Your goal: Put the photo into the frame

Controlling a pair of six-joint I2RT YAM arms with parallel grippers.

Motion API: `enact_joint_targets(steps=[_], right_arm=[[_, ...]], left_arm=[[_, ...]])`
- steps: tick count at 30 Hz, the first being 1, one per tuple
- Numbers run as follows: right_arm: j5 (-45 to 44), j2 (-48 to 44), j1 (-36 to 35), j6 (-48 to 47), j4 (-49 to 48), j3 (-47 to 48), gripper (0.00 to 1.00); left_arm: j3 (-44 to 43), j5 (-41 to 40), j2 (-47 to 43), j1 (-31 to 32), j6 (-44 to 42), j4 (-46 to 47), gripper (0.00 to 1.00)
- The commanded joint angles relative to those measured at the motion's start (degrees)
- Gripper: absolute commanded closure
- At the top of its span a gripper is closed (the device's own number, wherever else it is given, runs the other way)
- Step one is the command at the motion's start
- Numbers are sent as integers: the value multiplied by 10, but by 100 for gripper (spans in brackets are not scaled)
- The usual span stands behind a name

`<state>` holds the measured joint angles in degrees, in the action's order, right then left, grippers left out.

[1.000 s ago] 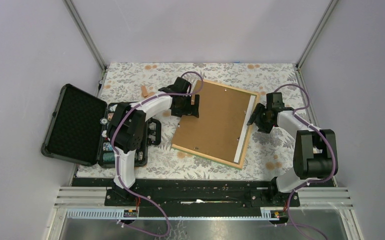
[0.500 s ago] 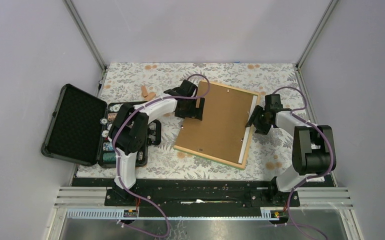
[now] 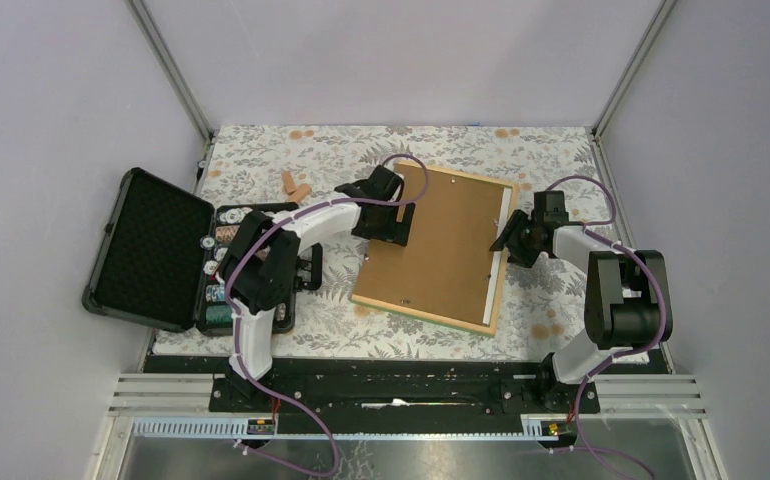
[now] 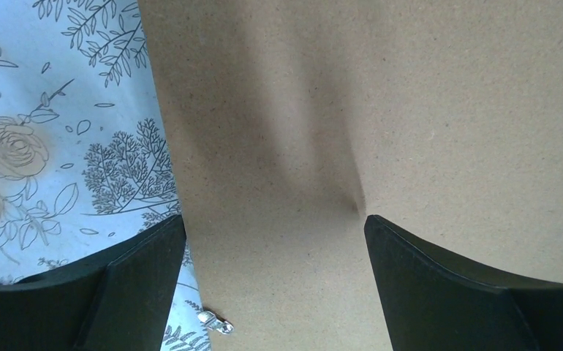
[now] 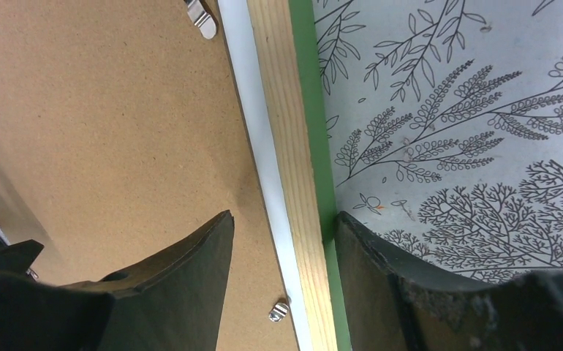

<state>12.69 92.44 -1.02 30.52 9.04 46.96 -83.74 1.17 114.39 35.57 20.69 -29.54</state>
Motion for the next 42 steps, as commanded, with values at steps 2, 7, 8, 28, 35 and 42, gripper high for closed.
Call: enact_joint_targets(steps=[2,7,8,28,35,42], right_arm=[[44,16,-10,18,-24,-25,39],[47,20,-10,15,-26,-26,38],[47,20,-10,14,-26,-26,38],[31,16,-10,-2,-9,-19,36],[30,16,-10,-4,-8,-19,36],[31,19,-9,-1,-9,-17,37]], left_arm=[[7,-27,-75,52,-17,45,6],[23,-41,-111,61,-26,62,5],[27,-41,-117,64,-27,68,5],[1,-61,-55,26,13,29,2],[9,-31,-45,-3,34,44,1],[5,-14,-25,-9,48,43,2]])
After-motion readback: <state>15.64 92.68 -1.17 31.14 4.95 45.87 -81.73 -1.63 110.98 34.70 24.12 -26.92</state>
